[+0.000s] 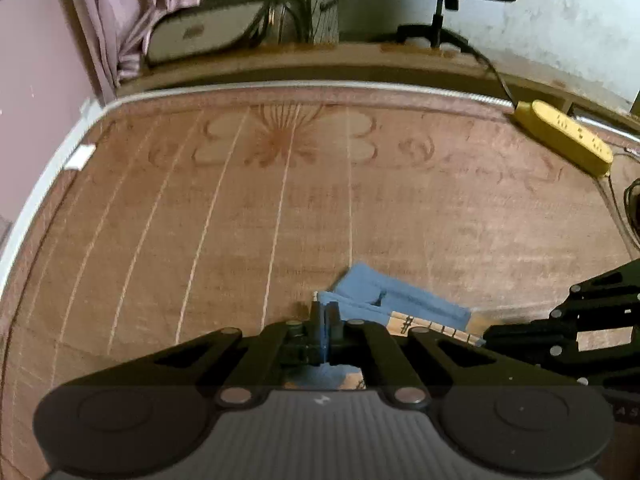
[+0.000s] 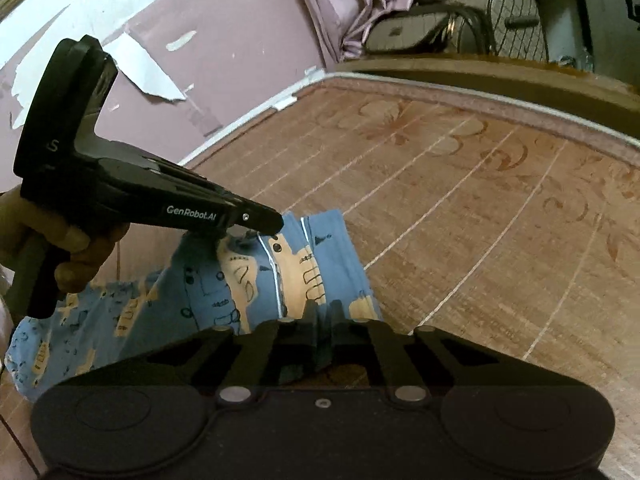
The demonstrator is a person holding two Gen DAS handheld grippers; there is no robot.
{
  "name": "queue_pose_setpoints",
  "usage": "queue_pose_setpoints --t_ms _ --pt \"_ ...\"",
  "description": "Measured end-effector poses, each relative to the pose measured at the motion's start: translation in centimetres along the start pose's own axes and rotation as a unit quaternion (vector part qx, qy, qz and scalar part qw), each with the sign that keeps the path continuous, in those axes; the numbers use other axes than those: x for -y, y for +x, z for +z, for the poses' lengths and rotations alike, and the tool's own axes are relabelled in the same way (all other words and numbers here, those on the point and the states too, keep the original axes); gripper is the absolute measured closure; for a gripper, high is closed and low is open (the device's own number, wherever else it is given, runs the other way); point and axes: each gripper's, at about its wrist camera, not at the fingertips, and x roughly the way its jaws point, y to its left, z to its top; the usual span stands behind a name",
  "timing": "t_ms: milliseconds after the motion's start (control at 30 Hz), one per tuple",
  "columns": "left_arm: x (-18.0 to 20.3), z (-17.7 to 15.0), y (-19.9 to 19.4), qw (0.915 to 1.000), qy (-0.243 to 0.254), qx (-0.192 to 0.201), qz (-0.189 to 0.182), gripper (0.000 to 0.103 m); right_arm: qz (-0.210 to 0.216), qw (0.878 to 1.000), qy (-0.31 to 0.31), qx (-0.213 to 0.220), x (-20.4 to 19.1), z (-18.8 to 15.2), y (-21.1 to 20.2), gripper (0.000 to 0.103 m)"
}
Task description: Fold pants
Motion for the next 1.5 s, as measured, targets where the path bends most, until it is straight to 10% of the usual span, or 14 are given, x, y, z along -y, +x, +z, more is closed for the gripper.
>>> queue_pose_setpoints --t_ms 800,1033,1367,1433,1500 --pt "1.4 0.6 -0.2 0.9987 0.023 0.036 0.026 0.089 -0.065 0.998 -0.019 -0.008 0.7 -0.3 -0.4 0.093" --pt "0.9 0.3 1.3 0.9989 0.042 -0.019 -0.007 0.078 -0.069 0.997 -0.040 0.019 -0.1 -0.2 -0.9 0.084" --pt "2.2 0.6 1.4 0.9982 0.058 0.013 0.006 0.092 -0.057 0.996 -0.055 0.027 -0.6 -0.3 -1.1 0.083" --pt "2.6 0.5 1.9 0.9978 0.062 0.008 0.023 0.086 -0.053 0.995 -0.078 0.034 -1.4 -0.5 -1.0 0.083" --pt "2.6 0.6 1.6 0.9973 0.049 0.009 0.054 0.056 -0.056 0.993 -0.106 0.019 -2.1 -0.8 -0.1 0.083"
